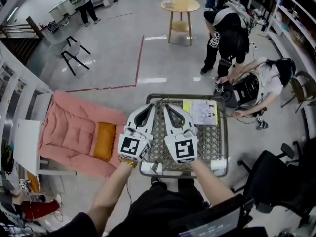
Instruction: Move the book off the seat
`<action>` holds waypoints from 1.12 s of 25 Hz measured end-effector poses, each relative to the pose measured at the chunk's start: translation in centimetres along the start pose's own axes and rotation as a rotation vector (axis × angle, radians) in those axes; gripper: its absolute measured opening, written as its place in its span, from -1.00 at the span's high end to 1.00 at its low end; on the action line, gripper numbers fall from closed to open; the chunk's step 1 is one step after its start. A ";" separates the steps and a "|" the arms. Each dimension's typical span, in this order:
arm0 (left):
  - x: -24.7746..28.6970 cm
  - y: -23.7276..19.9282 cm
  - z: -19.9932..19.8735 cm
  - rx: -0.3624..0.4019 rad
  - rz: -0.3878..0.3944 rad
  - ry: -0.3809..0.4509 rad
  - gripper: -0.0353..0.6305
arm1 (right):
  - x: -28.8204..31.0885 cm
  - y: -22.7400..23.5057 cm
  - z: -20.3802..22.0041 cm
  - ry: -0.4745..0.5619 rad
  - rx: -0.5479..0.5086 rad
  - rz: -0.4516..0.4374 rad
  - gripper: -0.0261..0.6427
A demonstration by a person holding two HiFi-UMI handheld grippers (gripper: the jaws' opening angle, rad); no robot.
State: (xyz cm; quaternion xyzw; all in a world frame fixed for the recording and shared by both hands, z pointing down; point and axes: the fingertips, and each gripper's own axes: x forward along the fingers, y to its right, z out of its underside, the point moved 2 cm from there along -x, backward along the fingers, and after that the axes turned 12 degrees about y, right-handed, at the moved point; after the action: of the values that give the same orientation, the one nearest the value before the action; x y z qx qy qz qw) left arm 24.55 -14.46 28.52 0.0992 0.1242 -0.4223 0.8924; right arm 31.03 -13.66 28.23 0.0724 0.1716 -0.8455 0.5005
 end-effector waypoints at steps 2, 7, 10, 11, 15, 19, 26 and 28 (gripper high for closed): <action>-1.0 0.0 -0.5 0.005 0.015 0.009 0.86 | -0.3 -1.1 -0.3 0.000 -0.002 -0.007 0.89; -3.3 -0.4 -0.7 0.011 0.038 0.020 0.86 | -1.2 -3.5 -0.5 -0.010 -0.011 -0.020 0.89; -4.3 -0.9 -0.7 0.002 0.036 0.017 0.86 | -1.2 -4.4 -0.6 -0.020 -0.014 -0.018 0.89; -4.5 -1.0 -0.6 0.001 0.036 0.015 0.86 | -1.2 -4.6 -0.5 -0.023 -0.015 -0.018 0.89; -5.4 -1.3 0.0 -0.003 0.039 0.003 0.86 | -1.0 -5.4 -0.2 -0.030 -0.010 -0.019 0.89; -6.4 -1.8 0.3 0.001 0.036 0.001 0.86 | -1.0 -6.2 0.1 -0.034 -0.008 -0.014 0.89; -7.7 -3.0 0.4 -0.006 0.033 0.000 0.86 | -0.7 -7.8 0.8 -0.057 -0.007 -0.006 0.89; -8.0 -3.1 0.5 -0.009 0.035 -0.002 0.86 | -0.7 -8.1 0.8 -0.058 -0.008 -0.004 0.89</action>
State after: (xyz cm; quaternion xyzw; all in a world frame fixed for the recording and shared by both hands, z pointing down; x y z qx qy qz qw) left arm 17.28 -10.68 31.25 0.0970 0.1235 -0.4062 0.9002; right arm 24.31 -9.83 30.97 0.0458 0.1605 -0.8475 0.5039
